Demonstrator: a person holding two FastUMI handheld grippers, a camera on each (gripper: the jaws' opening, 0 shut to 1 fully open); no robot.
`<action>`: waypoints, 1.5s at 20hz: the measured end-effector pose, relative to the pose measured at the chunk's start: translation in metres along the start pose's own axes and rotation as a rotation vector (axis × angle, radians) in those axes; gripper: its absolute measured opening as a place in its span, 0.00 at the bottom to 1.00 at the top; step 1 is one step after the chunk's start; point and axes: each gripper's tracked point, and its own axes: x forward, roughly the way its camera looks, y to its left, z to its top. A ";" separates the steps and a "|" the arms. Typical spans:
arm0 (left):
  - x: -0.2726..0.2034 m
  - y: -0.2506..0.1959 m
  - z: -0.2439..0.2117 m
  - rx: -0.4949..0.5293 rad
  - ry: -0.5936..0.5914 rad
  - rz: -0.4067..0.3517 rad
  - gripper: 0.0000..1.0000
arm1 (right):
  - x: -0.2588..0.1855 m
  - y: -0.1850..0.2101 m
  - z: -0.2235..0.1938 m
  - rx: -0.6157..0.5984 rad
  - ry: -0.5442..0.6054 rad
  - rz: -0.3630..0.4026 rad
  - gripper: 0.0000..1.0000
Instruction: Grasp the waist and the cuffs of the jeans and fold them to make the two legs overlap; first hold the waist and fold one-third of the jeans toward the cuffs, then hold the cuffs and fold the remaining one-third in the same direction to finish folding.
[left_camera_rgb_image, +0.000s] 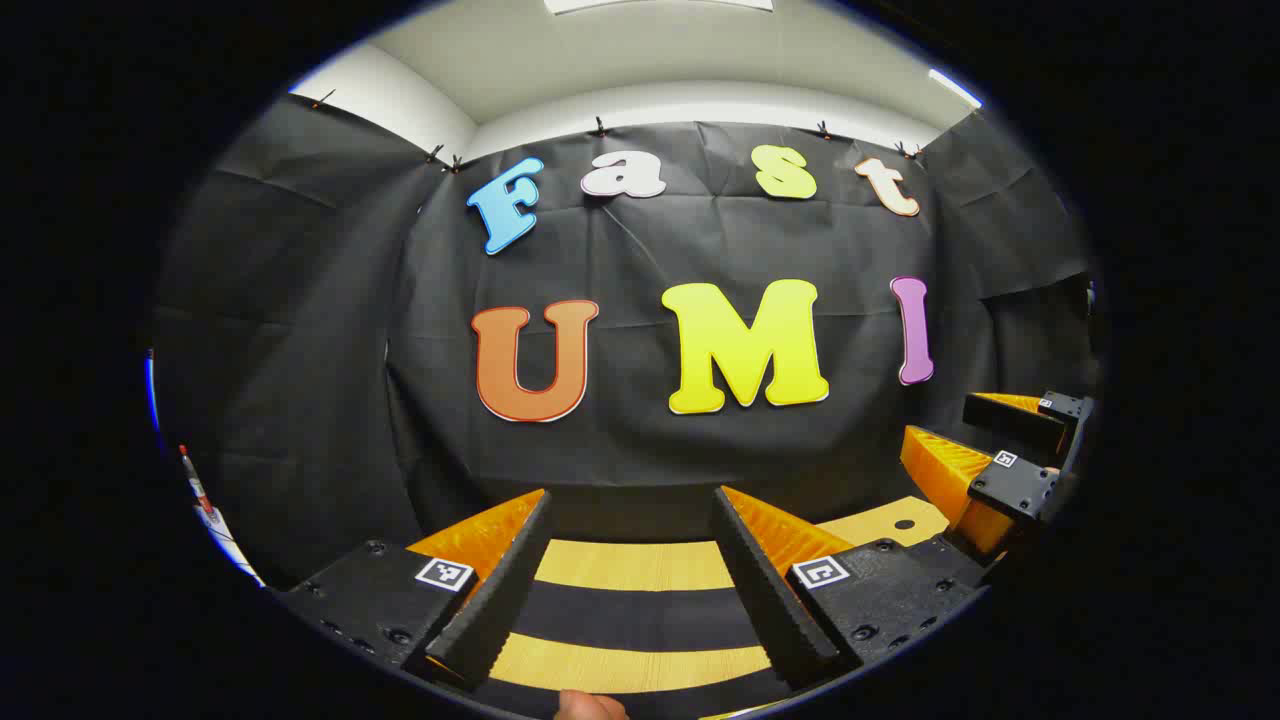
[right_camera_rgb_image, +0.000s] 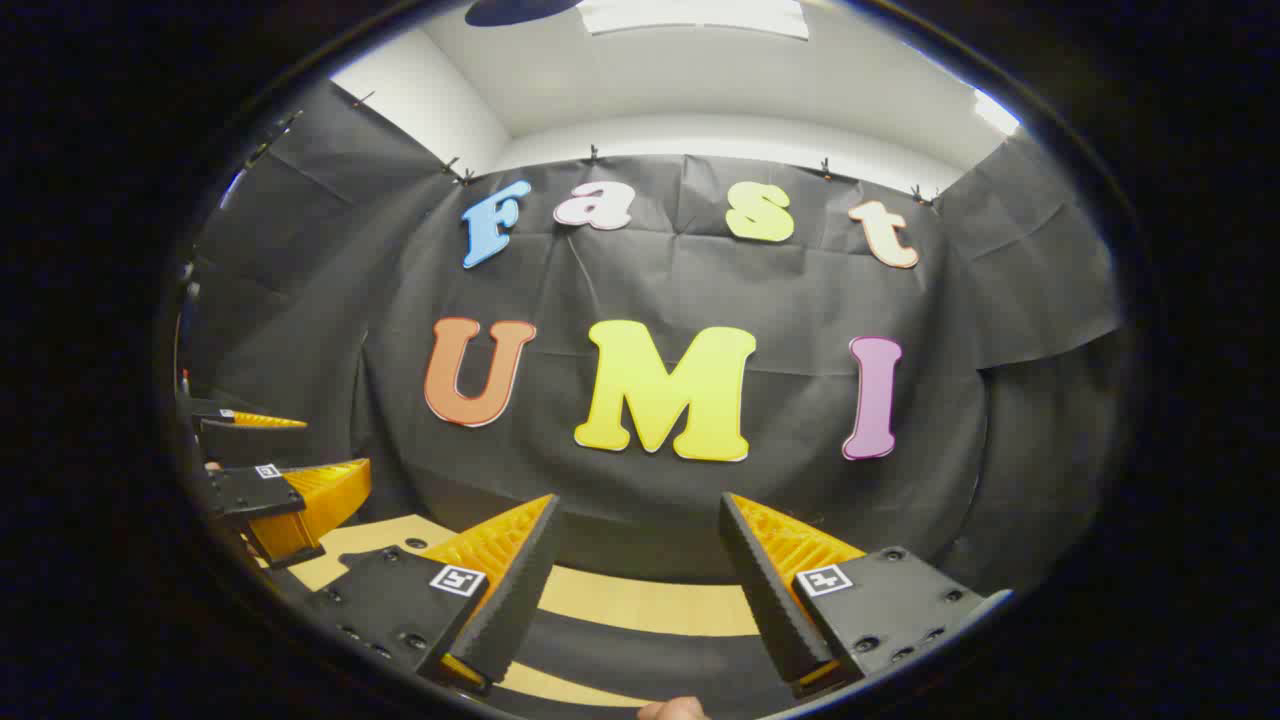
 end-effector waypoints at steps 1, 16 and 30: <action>0.000 -0.001 0.001 0.002 -0.002 0.000 1.00 | -0.001 -0.001 0.000 0.000 0.004 -0.001 0.96; -0.004 0.002 -0.003 0.002 0.003 -0.010 1.00 | -0.005 -0.009 0.005 0.008 0.014 -0.019 0.96; -0.016 0.045 -0.015 -0.005 0.031 0.082 1.00 | -0.002 0.005 0.006 0.008 0.015 0.024 0.96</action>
